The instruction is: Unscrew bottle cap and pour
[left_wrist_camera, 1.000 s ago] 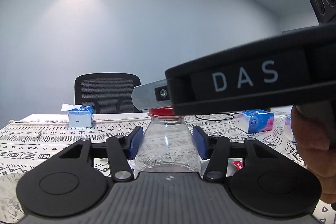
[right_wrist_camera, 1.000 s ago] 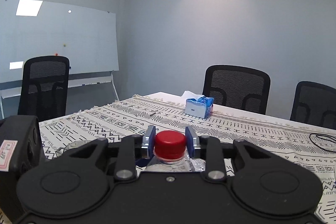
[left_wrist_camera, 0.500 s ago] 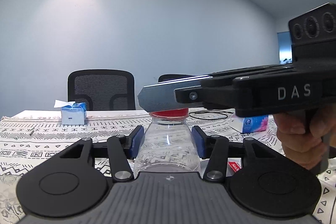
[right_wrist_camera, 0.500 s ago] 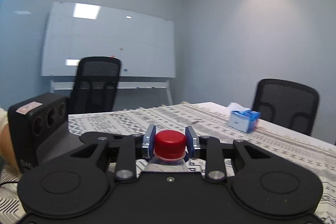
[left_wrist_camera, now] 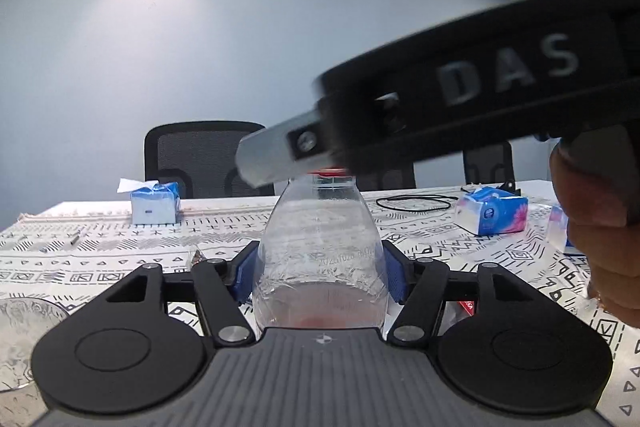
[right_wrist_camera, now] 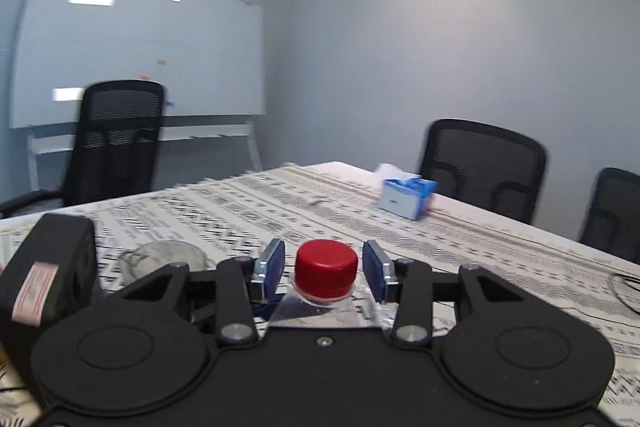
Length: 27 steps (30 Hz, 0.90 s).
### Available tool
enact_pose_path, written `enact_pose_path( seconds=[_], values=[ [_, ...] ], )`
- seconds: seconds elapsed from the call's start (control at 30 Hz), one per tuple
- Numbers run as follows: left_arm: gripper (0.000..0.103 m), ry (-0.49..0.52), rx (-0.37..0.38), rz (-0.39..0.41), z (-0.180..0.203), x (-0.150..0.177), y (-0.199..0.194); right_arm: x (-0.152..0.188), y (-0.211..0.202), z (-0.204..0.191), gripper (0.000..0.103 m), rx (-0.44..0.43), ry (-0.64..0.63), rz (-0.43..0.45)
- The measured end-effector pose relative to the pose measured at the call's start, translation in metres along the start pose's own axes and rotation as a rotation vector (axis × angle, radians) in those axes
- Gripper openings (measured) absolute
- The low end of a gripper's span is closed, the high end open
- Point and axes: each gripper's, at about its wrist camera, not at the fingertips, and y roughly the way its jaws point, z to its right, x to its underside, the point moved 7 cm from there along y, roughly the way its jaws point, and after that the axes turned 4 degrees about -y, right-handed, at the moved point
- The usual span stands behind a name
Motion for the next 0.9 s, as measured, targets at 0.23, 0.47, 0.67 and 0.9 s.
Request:
enact_pose_path(
  seconds=[0.23,0.47,0.67,0.9],
  values=[
    [0.057,-0.004,-0.007,0.01,0.0,0.0,-0.003,-0.004,0.008,-0.001,0.047,0.093,0.011,-0.01],
    [0.057,-0.001,-0.011,0.007,-0.001,-0.003,0.003,0.001,0.02,-0.003,0.035,0.142,0.063,-0.012],
    [0.057,-0.007,0.0,-0.003,-0.003,-0.003,0.004,0.007,0.02,0.005,0.033,0.114,0.123,0.054],
    [0.056,-0.012,0.021,-0.012,-0.004,-0.003,0.005,0.012,0.017,0.02,0.033,-0.09,0.083,0.128]
  ],
)
